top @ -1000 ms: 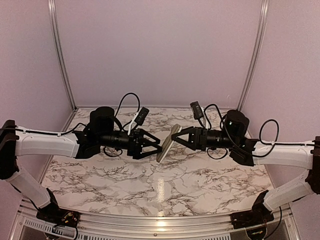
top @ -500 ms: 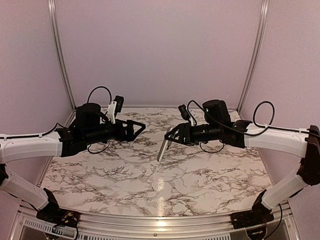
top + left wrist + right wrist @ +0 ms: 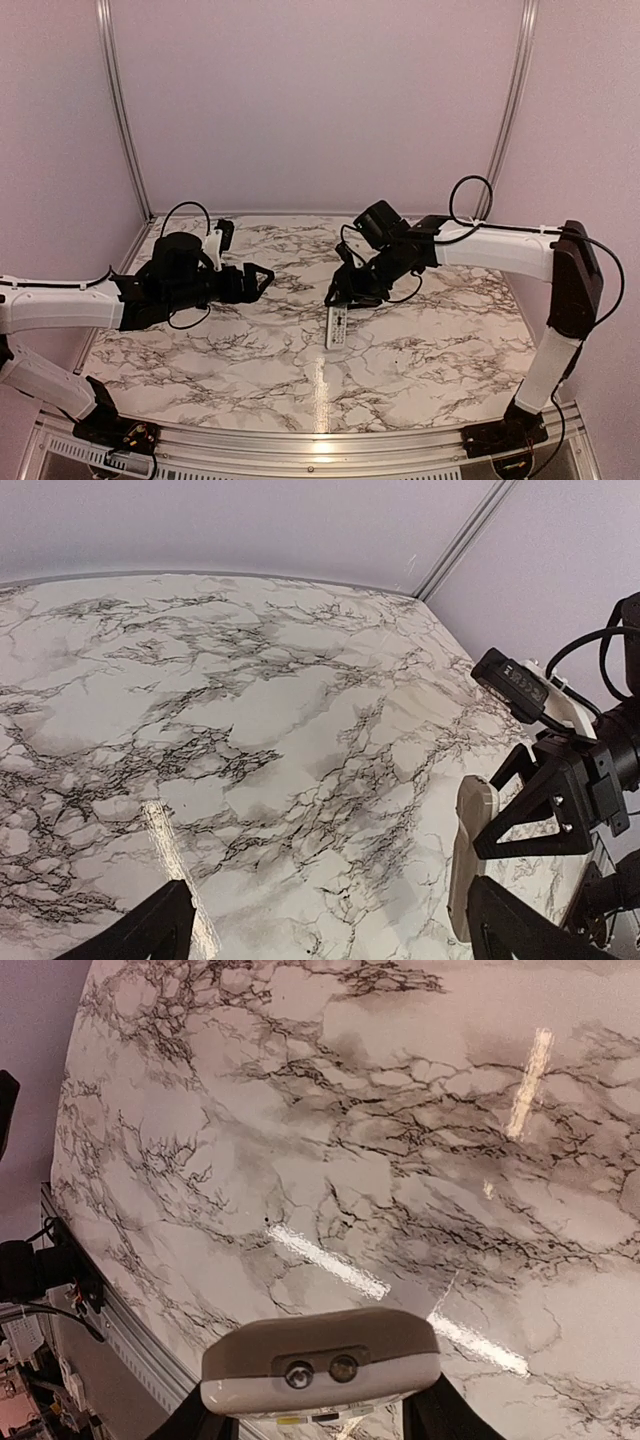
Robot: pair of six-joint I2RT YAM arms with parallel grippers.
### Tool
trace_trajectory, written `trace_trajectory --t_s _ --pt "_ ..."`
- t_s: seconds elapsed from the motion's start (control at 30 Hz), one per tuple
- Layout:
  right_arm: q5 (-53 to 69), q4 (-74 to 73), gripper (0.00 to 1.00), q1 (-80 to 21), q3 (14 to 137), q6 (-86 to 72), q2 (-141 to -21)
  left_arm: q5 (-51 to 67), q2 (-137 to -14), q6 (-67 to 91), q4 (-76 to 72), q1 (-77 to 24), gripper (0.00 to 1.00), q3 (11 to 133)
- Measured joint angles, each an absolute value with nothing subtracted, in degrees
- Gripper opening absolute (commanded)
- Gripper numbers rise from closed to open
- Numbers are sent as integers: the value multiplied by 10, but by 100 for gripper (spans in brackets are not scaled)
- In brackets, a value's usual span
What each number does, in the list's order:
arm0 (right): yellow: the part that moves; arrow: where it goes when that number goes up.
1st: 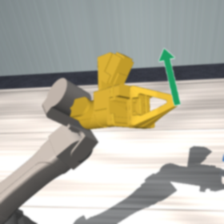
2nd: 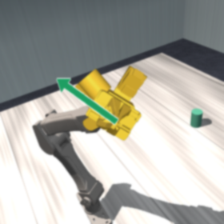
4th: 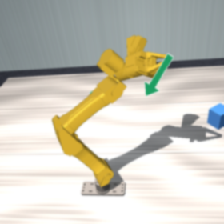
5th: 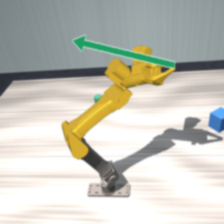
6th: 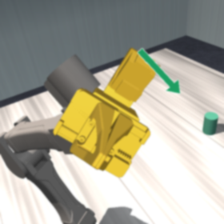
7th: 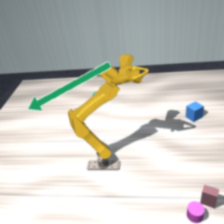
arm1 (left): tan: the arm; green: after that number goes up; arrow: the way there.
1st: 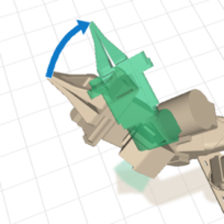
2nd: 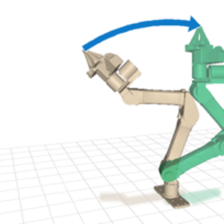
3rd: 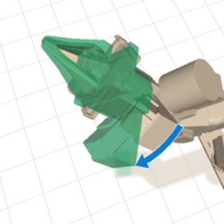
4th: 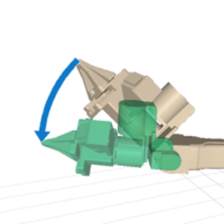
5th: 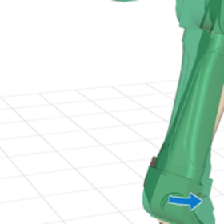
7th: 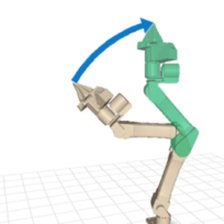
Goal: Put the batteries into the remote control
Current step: Place the remote control at the center of the board.
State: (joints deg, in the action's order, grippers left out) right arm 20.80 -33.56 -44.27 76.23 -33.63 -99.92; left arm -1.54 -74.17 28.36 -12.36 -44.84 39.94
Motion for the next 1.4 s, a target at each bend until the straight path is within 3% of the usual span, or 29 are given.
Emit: trace_trajectory --t_s 0.33,0.53,0.87,1.1,1.23,1.4 --pt "215 -460 5 -462 858 -400 -1120 -13 -724 309 -177 -448 99 346" --pt "216 -535 10 -481 977 -440 -1184 -14 -716 315 -209 -448 99 320" --pt "228 -602 15 -487 1025 -475 -1251 -23 -681 316 -237 -448 99 286" --pt "239 -623 22 -487 1061 -484 -1277 -31 -652 320 -256 -448 99 260" --pt "247 -627 34 -486 1063 -485 -1278 -31 -647 320 -258 -448 99 257" --pt "254 -632 36 -483 1065 -482 -1281 -31 -647 320 -267 -448 99 256"
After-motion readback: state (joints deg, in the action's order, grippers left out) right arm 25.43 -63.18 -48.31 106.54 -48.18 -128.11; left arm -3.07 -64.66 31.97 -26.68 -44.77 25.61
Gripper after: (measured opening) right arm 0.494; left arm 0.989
